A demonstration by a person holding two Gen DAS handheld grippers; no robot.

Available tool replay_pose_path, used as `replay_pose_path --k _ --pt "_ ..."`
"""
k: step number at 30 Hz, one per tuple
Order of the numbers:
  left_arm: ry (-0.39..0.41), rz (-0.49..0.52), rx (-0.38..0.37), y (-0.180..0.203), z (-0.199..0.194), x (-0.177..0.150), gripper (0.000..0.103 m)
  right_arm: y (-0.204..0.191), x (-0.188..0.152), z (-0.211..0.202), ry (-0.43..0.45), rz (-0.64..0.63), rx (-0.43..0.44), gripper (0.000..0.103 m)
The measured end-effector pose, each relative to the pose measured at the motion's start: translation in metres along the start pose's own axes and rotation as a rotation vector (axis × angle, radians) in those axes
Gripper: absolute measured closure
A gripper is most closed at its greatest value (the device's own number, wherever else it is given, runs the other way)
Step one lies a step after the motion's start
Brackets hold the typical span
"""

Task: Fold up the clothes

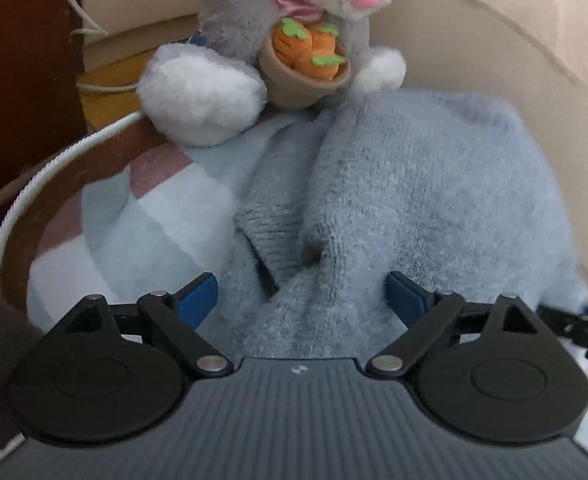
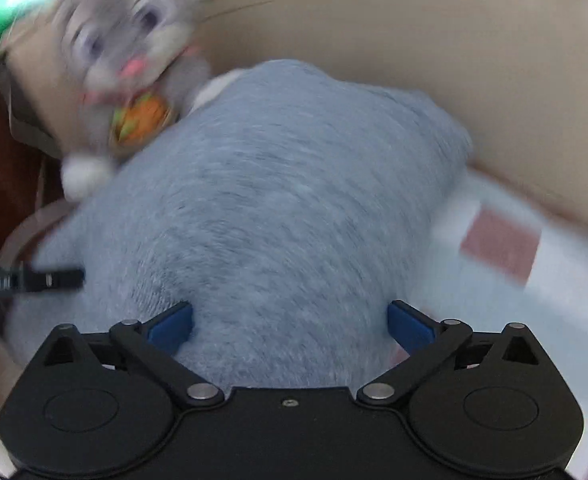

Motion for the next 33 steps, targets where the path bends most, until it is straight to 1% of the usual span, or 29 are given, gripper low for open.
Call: replay_pose_path --k 2,3,5,6,7,8,9,10,13,14,15,16,17,18,19,20,21,22,23,24,25,27,28,29,31,32,33 --pt "0.011 -0.023 -0.031 -0.001 -0.008 0.002 0.011 0.016 -0.011 -0.005 -0.02 0.159 0.098 0.0" --pt "-0.005 -0.043 -0.039 -0.007 -0.005 0.002 0.011 0.024 -0.016 -0.008 -0.03 0.238 0.146 0.0" --pt "-0.091 -0.128 -0.077 -0.019 0.005 -0.001 0.006 0.04 -0.037 -0.01 -0.055 0.359 0.246 0.0" --pt "-0.134 -0.174 -0.104 -0.025 0.014 -0.002 0.006 0.042 -0.047 -0.009 -0.077 0.383 0.278 0.0" --pt "-0.179 -0.227 -0.153 -0.028 0.028 0.0 0.006 0.043 -0.058 -0.007 -0.099 0.407 0.311 0.0" --pt "-0.221 -0.273 -0.201 -0.03 0.032 -0.005 0.006 0.043 -0.064 -0.008 -0.098 0.412 0.332 0.0" --pt "-0.241 -0.295 -0.218 -0.032 0.035 -0.008 0.006 0.043 -0.069 -0.01 -0.097 0.417 0.354 0.0" --pt "-0.24 -0.298 -0.215 -0.032 0.036 -0.009 0.006 0.042 -0.071 -0.006 -0.089 0.434 0.367 0.0" --pt "-0.229 -0.277 -0.195 -0.028 0.038 -0.014 0.0 0.039 -0.078 0.004 -0.067 0.484 0.407 0.0" --pt "-0.234 -0.274 -0.187 -0.027 0.041 -0.018 0.0 0.037 -0.073 0.012 -0.071 0.493 0.413 0.0" --pt "-0.238 -0.276 -0.186 -0.026 0.043 -0.021 0.0 0.034 -0.071 0.019 -0.049 0.507 0.438 0.0" --pt "-0.239 -0.295 -0.206 -0.027 0.046 -0.023 0.0 0.031 -0.069 0.024 -0.039 0.531 0.445 0.0" --pt "-0.239 -0.307 -0.229 -0.027 0.048 -0.025 0.004 0.028 -0.067 0.029 -0.061 0.582 0.457 0.0" --pt "-0.231 -0.299 -0.257 -0.026 0.05 -0.025 0.011 0.024 -0.065 0.034 -0.082 0.634 0.47 0.003" --pt "-0.214 -0.275 -0.272 -0.023 0.049 -0.021 0.033 0.018 -0.066 0.036 -0.098 0.696 0.488 0.007" --pt "-0.201 -0.24 -0.265 -0.019 0.044 -0.015 0.044 0.013 -0.067 0.039 -0.114 0.758 0.506 0.013" --pt "-0.187 -0.188 -0.229 -0.014 0.042 -0.004 0.049 0.007 -0.065 0.037 -0.114 0.766 0.516 0.023" --pt "-0.174 -0.139 -0.194 -0.01 0.039 0.007 0.054 0.001 -0.062 0.035 -0.114 0.774 0.525 0.029" --pt "-0.166 -0.101 -0.159 -0.008 0.038 0.017 0.056 -0.006 -0.059 0.033 -0.126 0.767 0.55 0.035" --pt "-0.159 -0.063 -0.122 -0.006 0.037 0.029 0.057 -0.017 -0.051 0.031 -0.143 0.733 0.582 0.038" --pt "-0.15 -0.027 -0.09 -0.003 0.035 0.039 0.059 -0.03 -0.046 0.024 -0.157 0.661 0.603 0.038" --pt "-0.097 0.057 -0.048 0.003 0.026 0.053 0.059 -0.051 -0.037 0.022 -0.156 0.57 0.604 0.038" --pt "-0.076 0.109 -0.017 0.005 0.021 0.054 0.058 -0.058 -0.035 0.023 -0.146 0.532 0.578 0.038" --pt "-0.085 0.137 0.021 0.005 0.021 0.049 0.049 -0.06 -0.036 0.026 -0.141 0.488 0.536 0.038" --pt "-0.098 0.184 0.088 0.003 0.02 0.038 0.039 -0.055 -0.051 0.037 -0.154 0.384 0.383 0.036" --pt "-0.089 0.181 0.094 0.001 0.016 0.033 0.037 -0.051 -0.064 0.04 -0.163 0.339 0.329 0.033" --pt "-0.08 0.177 0.099 -0.002 0.013 0.027 0.036 -0.047 -0.076 0.042 -0.171 0.294 0.277 0.031"
Point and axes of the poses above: each gripper's, at about its wrist camera, not at the fingertips, and z roughly the way its jaws point, y to its right, x to its top, the point moved 6 cm from there along z, roughly the way its jaws point, and after that the axes turned 4 degrees about -y, right-handed, at the moved point
